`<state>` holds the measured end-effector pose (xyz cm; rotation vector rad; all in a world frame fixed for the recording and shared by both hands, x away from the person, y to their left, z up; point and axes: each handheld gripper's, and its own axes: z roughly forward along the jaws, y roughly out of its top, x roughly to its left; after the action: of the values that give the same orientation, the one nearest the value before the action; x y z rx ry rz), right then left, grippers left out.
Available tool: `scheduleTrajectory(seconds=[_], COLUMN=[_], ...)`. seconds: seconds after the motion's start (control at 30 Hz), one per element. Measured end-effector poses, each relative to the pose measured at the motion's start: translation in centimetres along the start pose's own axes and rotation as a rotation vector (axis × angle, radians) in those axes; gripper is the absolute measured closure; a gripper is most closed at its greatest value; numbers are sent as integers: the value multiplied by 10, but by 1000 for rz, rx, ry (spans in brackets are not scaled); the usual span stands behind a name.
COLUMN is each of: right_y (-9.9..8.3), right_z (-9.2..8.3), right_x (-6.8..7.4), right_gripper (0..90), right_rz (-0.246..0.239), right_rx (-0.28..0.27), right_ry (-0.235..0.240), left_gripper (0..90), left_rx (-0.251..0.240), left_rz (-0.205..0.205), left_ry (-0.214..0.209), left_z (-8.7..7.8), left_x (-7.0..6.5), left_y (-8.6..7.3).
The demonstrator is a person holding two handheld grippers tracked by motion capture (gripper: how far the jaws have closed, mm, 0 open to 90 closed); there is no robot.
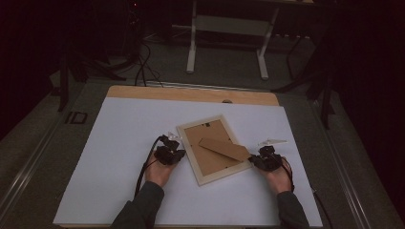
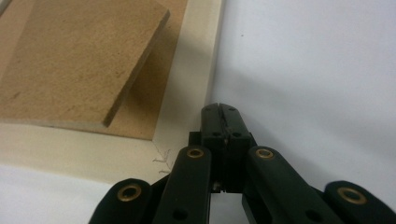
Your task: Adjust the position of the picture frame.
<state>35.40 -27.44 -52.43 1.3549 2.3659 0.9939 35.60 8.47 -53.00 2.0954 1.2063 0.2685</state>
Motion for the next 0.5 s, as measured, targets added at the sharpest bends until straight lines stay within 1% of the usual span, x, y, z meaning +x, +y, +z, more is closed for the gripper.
scheduleTrajectory(seconds=[0.13,0.23,0.37,0.5], right_y=[-2,-4,-6,-7], right_z=[-1,-1,-2,-2], right_x=[2,4,8,12], right_gripper=[900,900,900,900], right_rz=[10,12,6,0], right_rx=[-9,-10,-11,-15], right_ry=[18,23,31,34], left_gripper=[900,900,900,900], left_rx=[4,10,4,2], left_rz=[4,12,9,23], left_ry=[8,15,-28,-37], left_z=[3,6,9,9], left_x=[3,4,9,10], left_y=[5,9,12,11])
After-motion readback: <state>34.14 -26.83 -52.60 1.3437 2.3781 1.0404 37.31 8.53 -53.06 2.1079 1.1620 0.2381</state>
